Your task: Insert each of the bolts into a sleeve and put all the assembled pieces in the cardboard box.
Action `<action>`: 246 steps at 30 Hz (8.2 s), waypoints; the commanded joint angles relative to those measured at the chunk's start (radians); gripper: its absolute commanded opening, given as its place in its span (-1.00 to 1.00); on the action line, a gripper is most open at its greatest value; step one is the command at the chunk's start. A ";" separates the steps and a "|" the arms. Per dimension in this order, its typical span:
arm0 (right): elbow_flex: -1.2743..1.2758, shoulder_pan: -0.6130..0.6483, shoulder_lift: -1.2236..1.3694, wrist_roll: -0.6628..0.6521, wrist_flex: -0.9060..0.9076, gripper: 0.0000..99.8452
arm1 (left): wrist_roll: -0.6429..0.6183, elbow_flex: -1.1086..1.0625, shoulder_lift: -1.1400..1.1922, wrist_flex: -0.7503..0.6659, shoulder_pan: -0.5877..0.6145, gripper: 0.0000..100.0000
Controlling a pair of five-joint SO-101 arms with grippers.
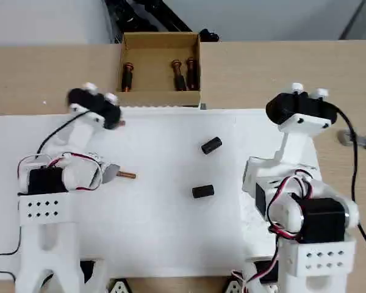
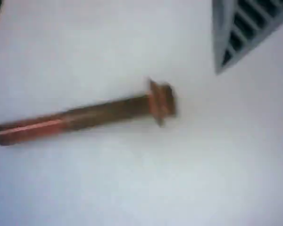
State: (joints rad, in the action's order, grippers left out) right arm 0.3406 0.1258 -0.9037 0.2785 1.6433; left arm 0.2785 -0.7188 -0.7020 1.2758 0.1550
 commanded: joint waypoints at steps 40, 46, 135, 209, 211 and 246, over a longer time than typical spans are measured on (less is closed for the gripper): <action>-0.046 0.010 0.387 0.000 -0.166 -0.69 | -1.068 0.751 0.810 0.476 0.012 -0.35; -0.043 0.010 0.389 0.000 -0.170 -0.69 | -1.120 0.745 0.818 0.470 -0.006 -0.41; -0.055 0.272 0.817 0.756 -0.699 -0.68 | -0.540 0.955 0.292 0.454 -0.063 -0.99; -0.376 0.203 1.342 0.508 -0.302 -0.98 | -0.580 0.905 0.288 0.430 -0.061 -0.99; -0.407 0.197 1.342 0.508 -0.274 -0.98 | -0.580 0.909 0.290 0.397 -0.061 -0.99; -0.775 0.231 0.739 0.006 0.058 -0.98 | -0.468 0.949 0.290 0.229 -0.064 -0.99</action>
State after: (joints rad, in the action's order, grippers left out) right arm -0.3897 0.3498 -0.0184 0.3445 1.6878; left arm -0.1987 0.1834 -0.3751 1.5367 0.0905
